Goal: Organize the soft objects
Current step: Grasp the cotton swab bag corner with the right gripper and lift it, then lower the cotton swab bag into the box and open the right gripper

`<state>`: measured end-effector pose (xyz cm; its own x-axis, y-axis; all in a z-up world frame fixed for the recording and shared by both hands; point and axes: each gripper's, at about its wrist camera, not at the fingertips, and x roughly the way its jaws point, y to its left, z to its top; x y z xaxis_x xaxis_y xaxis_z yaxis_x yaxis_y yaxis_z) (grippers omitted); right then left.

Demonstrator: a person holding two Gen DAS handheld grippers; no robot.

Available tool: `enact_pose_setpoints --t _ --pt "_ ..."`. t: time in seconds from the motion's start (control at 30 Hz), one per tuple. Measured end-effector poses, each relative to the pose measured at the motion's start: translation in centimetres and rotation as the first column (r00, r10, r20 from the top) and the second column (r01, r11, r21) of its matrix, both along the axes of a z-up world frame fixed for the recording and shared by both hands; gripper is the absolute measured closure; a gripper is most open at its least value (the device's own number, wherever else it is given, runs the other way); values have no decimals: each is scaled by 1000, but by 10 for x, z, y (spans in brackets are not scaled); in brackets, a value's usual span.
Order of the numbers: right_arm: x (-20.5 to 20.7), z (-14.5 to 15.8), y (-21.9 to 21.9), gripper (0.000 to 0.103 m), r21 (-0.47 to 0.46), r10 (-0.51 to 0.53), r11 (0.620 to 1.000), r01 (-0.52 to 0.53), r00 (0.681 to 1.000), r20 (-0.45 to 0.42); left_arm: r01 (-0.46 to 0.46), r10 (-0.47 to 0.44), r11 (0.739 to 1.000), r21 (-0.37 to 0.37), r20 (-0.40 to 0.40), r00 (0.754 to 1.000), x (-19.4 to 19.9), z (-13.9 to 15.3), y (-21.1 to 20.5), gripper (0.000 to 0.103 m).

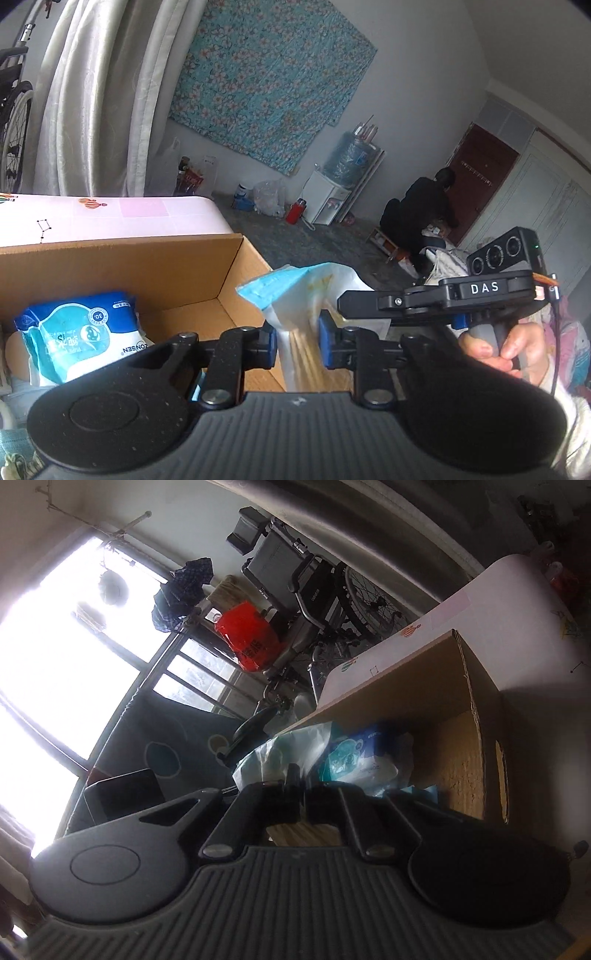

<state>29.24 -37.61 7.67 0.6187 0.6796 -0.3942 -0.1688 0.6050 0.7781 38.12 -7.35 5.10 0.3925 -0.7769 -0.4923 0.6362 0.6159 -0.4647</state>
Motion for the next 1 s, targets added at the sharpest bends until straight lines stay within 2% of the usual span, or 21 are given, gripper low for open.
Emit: enact_pose_setpoints --t 0.1,0.17,0.2,0.27,0.33,0.4,0.47,0.53,0.57,0.6,0.63,0.67,0.7,0.73,0.77,0.87,0.93,0.97,1.0 --pt "15 -3 26 100 -235 -31 971 33 999 9 4 1 996 92 -49 999 33 -13 -16 82" --pt "27 -8 39 99 -344 -36 938 36 999 4 1 8 990 138 -65 998 55 -22 -28 82" --pt "37 -14 48 98 -419 -30 908 24 1000 -7 10 -1 985 173 -56 998 57 -28 -31 82" --pt "55 -25 57 97 -490 -25 872 0 999 -46 25 -13 973 228 -52 999 73 -39 -42 82" --pt "75 -39 65 97 -560 -25 828 -27 996 -84 9 17 970 241 -107 994 93 -55 -48 81" --pt "90 -47 74 97 -621 -32 782 -48 993 -116 9 24 963 270 -118 993 106 -68 -55 80" --pt "102 -54 85 97 -691 -30 719 -67 991 -127 20 15 960 280 -122 992 115 -78 -60 77" --pt "113 -62 84 98 -688 -42 720 -86 985 -166 24 24 958 285 -163 986 126 -88 -61 67" --pt "117 -63 84 100 -691 -55 718 -79 984 -169 19 34 955 295 -174 984 131 -93 -61 56" --pt "119 -64 86 99 -701 -59 709 -81 983 -174 6 47 952 307 -167 985 135 -97 -62 50" --pt "121 -65 90 97 -712 -54 696 -93 982 -181 -5 59 936 352 -145 988 138 -100 -64 48" --pt "121 -63 94 92 -730 -52 676 -96 983 -177 -27 80 905 425 -107 991 139 -103 -69 40" --pt "121 -62 98 89 -747 -43 657 -101 984 -171 -38 86 870 492 -76 993 137 -104 -74 38" --pt "120 -62 100 80 -758 -32 644 -108 985 -167 -37 78 836 548 -51 996 136 -105 -79 37" --pt "118 -61 102 79 -770 -23 628 -113 986 -164 -23 51 813 581 -33 998 133 -104 -83 35" --pt "113 -57 97 78 -773 -7 624 -113 988 -151 -26 51 790 613 -23 998 126 -95 -84 34" --pt "108 -53 92 78 -769 -3 630 -110 990 -144 -75 102 785 615 -9 995 121 -85 -83 41" --pt "105 -52 90 78 -767 -1 633 -105 991 -137 -108 125 775 623 16 992 117 -79 -84 47" --pt "102 -51 88 78 -763 1 638 -102 991 -132 -130 131 770 625 46 990 114 -77 -87 58"
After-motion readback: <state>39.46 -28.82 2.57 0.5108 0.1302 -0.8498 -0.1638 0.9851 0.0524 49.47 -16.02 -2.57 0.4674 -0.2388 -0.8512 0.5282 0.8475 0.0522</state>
